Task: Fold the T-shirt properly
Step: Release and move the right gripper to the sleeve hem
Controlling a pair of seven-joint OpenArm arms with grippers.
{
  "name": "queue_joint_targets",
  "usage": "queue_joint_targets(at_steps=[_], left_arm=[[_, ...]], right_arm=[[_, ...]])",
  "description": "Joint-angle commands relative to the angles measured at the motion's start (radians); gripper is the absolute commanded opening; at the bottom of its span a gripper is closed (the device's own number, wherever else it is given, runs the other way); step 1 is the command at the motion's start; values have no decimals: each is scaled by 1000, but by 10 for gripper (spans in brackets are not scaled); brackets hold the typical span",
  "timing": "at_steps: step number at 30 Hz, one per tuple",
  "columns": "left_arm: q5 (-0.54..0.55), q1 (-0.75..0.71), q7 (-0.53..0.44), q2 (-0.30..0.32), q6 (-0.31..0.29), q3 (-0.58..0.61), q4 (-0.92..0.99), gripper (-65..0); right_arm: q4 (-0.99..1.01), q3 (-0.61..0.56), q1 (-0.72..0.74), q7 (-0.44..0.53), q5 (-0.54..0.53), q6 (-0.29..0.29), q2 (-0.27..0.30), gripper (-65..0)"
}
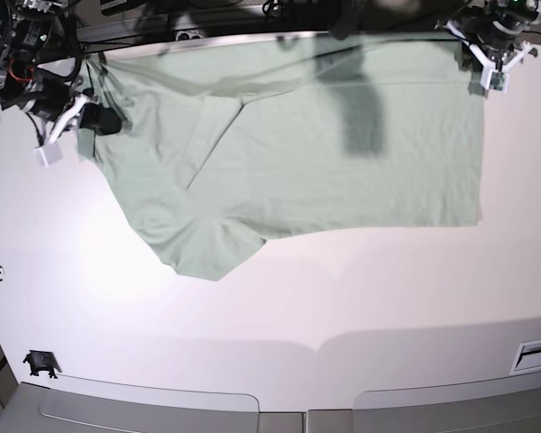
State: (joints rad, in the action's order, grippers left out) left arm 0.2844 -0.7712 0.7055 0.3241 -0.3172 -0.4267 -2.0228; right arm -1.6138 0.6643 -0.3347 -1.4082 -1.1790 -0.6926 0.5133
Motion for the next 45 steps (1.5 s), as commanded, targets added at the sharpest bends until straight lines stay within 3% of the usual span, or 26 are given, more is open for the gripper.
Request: queue_joint_targets(at_steps=[1,4,6,8,13,18,24,32,39,45], left_arm=[[4,-10,-26,9,0,-6,-24,-543],[4,-10,-74,9,0,-6,-36,-512],[4,-5,-95,9,0,-6,-36,-464],[4,-5,-125,9,0,-6,-36,-423],[4,-5,-210,9,0,-6,-36,-413],[4,-5,-217,9,0,-6,-36,-413],[4,-5,-217,9,0,-6,-36,-413],[5,-5,-206,9,0,-6,-36,-413],[5,-5,-206,9,0,-6,-36,-413],[5,-4,-206,9,0,-6,-36,-413]], right_arm=[[-37,25,11,21,-25,-6,24,-650],[-79,67,42,43,-25,-6,24,-628],[-81,80,73,70,-19,-6,24,-519],[-81,82,107,105,23,-6,23,-455],[-80,82,209,224,145,-6,1,-448],[-71,59,312,295,301,-6,-3,-445],[17,-63,370,389,430,-6,-3,-317],[354,-199,529,562,563,-6,-3,-317],[683,-209,684,568,578,-6,-3,-318],[854,-209,719,581,580,-6,-5,-318]])
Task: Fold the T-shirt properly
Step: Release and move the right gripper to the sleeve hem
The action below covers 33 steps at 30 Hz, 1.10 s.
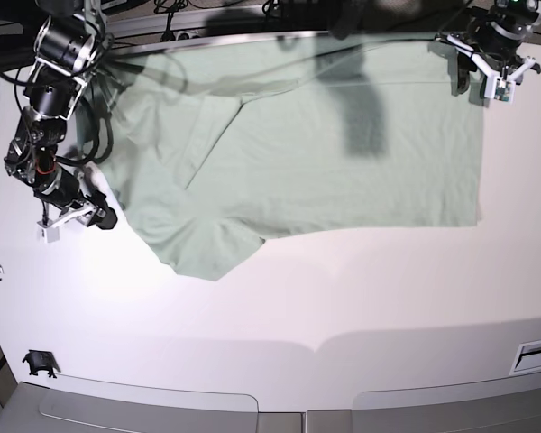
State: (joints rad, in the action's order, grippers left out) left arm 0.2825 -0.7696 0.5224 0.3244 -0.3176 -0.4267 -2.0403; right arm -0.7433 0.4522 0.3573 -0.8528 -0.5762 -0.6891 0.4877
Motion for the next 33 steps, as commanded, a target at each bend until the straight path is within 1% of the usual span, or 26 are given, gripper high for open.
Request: queue_joint_targets(at_steps=[1,3,8,14,18,20,23,28,30,31,33], left_arm=[[7,-6,-24,8,1,-6,-18,-413],[7,-6,-24,8,1,-6,-18,-413],[7,-5,-27,8,1,-6,-18,-413],[7,27,-22,8,0,-6,-18,-413],[7,30,-23,8,1,-6,-18,-413],[7,30,-22,8,1,-6,-18,-413],[7,30,-20,8,1,-6,-18,-413],[7,30,-18,8,1,-6,-18,-413],[7,32,-19,8,0,-6,-18,-413],[7,36,-19,8,0,-6,-18,-413],[6,46,-19,8,1,-6,-18,-413]], right_arm=[[-4,3,27,26,-16,-9,21,-318],[9,3,27,24,2,-9,20,-318],[11,3,27,16,2,-9,9,-318],[11,-4,27,16,2,-9,-37,-318],[11,-58,27,19,4,-9,-64,-318],[11,-100,27,29,11,-9,-64,-318],[11,-139,27,55,59,-9,-64,-318],[11,-138,27,68,76,-2,-61,-322],[11,-138,27,68,76,-2,-61,-355],[11,-138,27,68,76,-2,-61,-388],[11,-138,27,68,76,-2,-61,-480]])
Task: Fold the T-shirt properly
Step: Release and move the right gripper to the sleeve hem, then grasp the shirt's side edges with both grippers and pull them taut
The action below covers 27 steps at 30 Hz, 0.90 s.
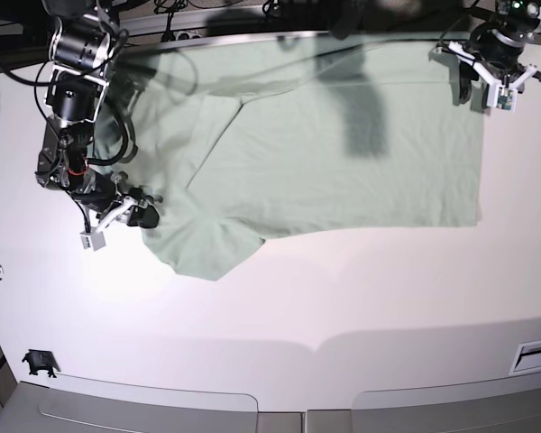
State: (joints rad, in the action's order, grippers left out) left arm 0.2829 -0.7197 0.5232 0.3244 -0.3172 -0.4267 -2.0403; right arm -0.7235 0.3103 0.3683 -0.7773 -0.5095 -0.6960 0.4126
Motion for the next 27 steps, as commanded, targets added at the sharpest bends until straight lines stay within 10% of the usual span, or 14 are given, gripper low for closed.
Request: queue_joint_targets(at_steps=[1,4,14,27], left_arm=[[6,6,-19,8,0,-6,-18,-413],[6,45,-19,9,0,-6,-18,-413],[7,320,-82,40,0,-6,115,-341],[250,932,36,204,-40,-6,1046,-319]], right_arm=[[-9,3,16,-8,9,5,14,-532],[-9,3,16,-7,8,5,14,-650],[-9,3,16,-8,9,5,14,-650],[-9,3,16,-8,9,5,14,-650]])
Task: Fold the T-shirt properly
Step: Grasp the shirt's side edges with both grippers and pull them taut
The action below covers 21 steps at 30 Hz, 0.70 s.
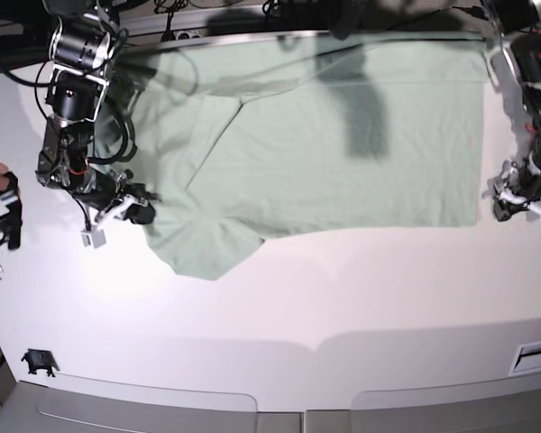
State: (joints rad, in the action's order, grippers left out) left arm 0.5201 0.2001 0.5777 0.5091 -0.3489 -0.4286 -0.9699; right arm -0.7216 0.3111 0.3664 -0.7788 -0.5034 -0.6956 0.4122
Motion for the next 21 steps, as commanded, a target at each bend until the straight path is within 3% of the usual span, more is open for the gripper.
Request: queue_joint_targets(at_steps=[1,7,13,21], left_arm=[[33,56,5,25,-25,-4,55,-319],[141,224,60,20,-169,-3,404,-319],[192,238,167,-13,-254,-3,440,-319],[188,232,220,-7,-267,-3,440,-347]], right_arm=[[-11,3,18,-6,3,5,14,-650],[-11,3,18,-6,3,4,14,-650],[-11,3,18,-6,3,5,14,-650],[-11,3,18,-7,3,5,14,-650]])
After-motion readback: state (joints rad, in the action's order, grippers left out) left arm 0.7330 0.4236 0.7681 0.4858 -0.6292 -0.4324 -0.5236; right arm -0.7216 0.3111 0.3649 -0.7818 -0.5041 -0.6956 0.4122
